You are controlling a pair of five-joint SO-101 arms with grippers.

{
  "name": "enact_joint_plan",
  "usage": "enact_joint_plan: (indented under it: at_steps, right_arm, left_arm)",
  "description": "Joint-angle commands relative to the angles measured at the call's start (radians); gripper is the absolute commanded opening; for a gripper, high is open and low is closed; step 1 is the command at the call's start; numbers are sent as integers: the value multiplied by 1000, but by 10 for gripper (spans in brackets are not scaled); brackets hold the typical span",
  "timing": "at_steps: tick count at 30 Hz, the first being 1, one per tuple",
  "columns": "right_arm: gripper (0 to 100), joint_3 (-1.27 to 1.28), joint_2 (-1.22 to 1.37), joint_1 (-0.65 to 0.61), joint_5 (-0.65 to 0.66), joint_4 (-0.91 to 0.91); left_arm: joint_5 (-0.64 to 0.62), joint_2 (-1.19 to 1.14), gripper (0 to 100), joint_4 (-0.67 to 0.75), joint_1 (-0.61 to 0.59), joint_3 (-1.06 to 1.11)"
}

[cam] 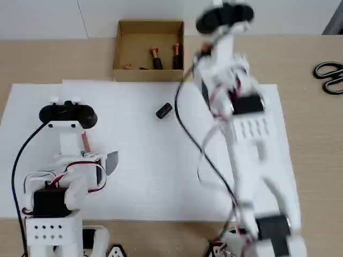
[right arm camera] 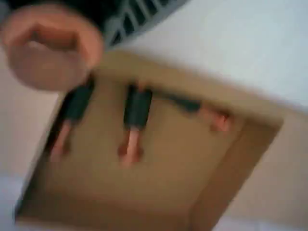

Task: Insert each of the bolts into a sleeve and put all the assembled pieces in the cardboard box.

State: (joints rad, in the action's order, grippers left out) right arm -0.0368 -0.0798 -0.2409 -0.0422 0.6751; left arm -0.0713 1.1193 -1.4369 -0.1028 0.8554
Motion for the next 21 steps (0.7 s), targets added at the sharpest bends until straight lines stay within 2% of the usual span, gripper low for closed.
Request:
enact_joint_plan:
  at_steps: [1, 6, 12, 21]
  right_arm:
    - [4, -298, 245, 4, 9, -133]
    - [4, -506, 507, -15, 8, -245]
    - [4, -632, 696, -76, 6, -259]
    - [7, -856, 961, -88, 12, -334]
  left_arm:
    - [6, 9, 258, -3, -6, -47]
    - [6, 9, 258, -2, -3, -42]
    - [5, 9, 258, 2, 0, -41]
    - [5, 9, 258, 3, 2, -41]
